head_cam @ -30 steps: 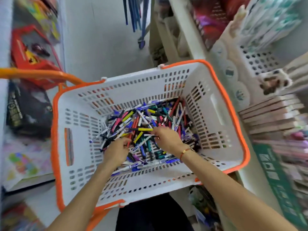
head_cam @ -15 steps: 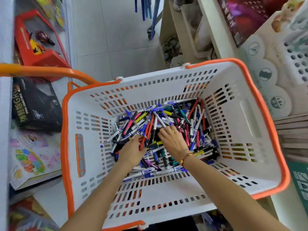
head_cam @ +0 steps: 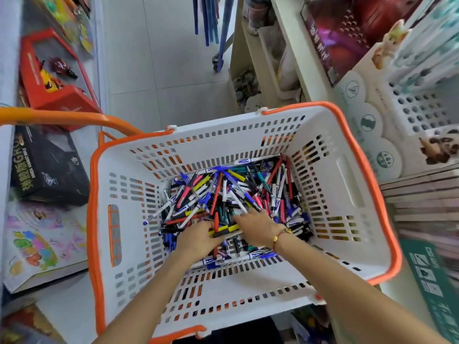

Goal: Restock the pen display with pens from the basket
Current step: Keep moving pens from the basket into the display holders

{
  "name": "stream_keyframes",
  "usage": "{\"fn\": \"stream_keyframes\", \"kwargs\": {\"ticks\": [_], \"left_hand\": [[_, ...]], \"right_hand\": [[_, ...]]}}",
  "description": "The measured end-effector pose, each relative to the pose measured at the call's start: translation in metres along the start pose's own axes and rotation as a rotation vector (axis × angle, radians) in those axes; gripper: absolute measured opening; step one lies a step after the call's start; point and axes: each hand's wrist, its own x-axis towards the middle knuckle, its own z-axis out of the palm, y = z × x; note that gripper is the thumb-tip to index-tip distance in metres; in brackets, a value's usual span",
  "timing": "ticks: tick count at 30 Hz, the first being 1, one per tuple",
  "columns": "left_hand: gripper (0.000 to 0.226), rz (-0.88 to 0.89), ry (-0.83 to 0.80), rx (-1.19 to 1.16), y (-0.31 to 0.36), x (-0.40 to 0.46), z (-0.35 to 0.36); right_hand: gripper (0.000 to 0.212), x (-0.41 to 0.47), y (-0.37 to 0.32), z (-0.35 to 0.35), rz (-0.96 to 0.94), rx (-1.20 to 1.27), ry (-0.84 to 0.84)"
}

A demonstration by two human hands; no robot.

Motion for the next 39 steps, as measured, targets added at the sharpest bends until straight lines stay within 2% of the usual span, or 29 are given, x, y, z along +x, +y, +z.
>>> {"fn": "stream_keyframes", "kwargs": {"ticks": [4, 8, 10, 12, 15, 17, 19, 22, 24, 26, 28, 30, 32, 34, 36, 39], "left_hand": [[0.041, 0.002, 0.073, 0.004, 0.013, -0.020, -0.020], [0.073, 0.007, 0.193, -0.127, 0.016, -0.040, -0.047], [0.078, -0.021, 0.246, -0.220, 0.013, -0.050, -0.058], [0.073, -0.063, 0.212, -0.283, 0.012, -0.056, -0.066], [0.054, -0.051, 0.105, -0.321, 0.018, -0.062, -0.070], [0.045, -0.009, 0.035, -0.386, 0.024, -0.063, -0.070], [0.050, 0.016, 0.012, -0.440, 0.033, -0.063, -0.069], [0.055, 0.063, 0.087, -0.466, 0.051, -0.066, -0.072], [0.051, 0.052, 0.071, -0.593, 0.065, -0.069, -0.078], [0.053, -0.023, -0.082, -0.725, 0.073, -0.070, -0.083], [0.052, -0.001, -0.295, -0.616, 0.077, -0.072, -0.085], [0.042, 0.088, -0.421, -0.459, 0.078, -0.073, -0.079], [0.037, 0.152, -0.417, -0.414, 0.077, -0.071, -0.071], [0.025, 0.219, -0.325, -0.440, 0.073, -0.071, -0.066], [0.024, 0.304, -0.246, -0.426, 0.063, -0.071, -0.064], [0.021, 0.334, -0.327, -0.466, 0.051, -0.074, -0.063]], "right_hand": [[0.042, -0.019, 0.001, -0.012, 0.007, -0.023, -0.047], [0.032, -0.041, 0.009, -0.026, -0.007, 0.222, 0.025], [0.029, -0.050, 0.015, -0.031, -0.018, 0.399, 0.093], [0.031, -0.055, 0.021, -0.034, -0.028, 0.677, 0.106], [0.030, -0.067, 0.027, -0.046, -0.046, 1.126, 0.104], [0.019, -0.074, 0.028, -0.055, 0.006, 1.300, 0.100], [0.027, -0.076, 0.030, -0.056, 0.020, 1.461, 0.071], [0.028, -0.071, 0.034, -0.049, 0.035, 1.578, 0.038], [0.025, -0.073, 0.034, -0.045, 0.009, 1.640, 0.025], [0.026, -0.078, 0.032, -0.045, -0.074, 1.742, 0.017], [0.026, -0.082, 0.032, -0.046, -0.148, 1.846, 0.011], [0.027, -0.084, 0.033, -0.048, -0.198, 2.018, 0.017], [0.031, -0.085, 0.032, -0.047, -0.201, 2.127, 0.033], [0.036, -0.083, 0.030, -0.045, -0.190, 2.151, 0.067], [0.041, -0.082, 0.028, -0.043, -0.170, 2.149, 0.092], [0.040, -0.080, 0.028, -0.040, -0.141, 2.243, 0.126]]}}
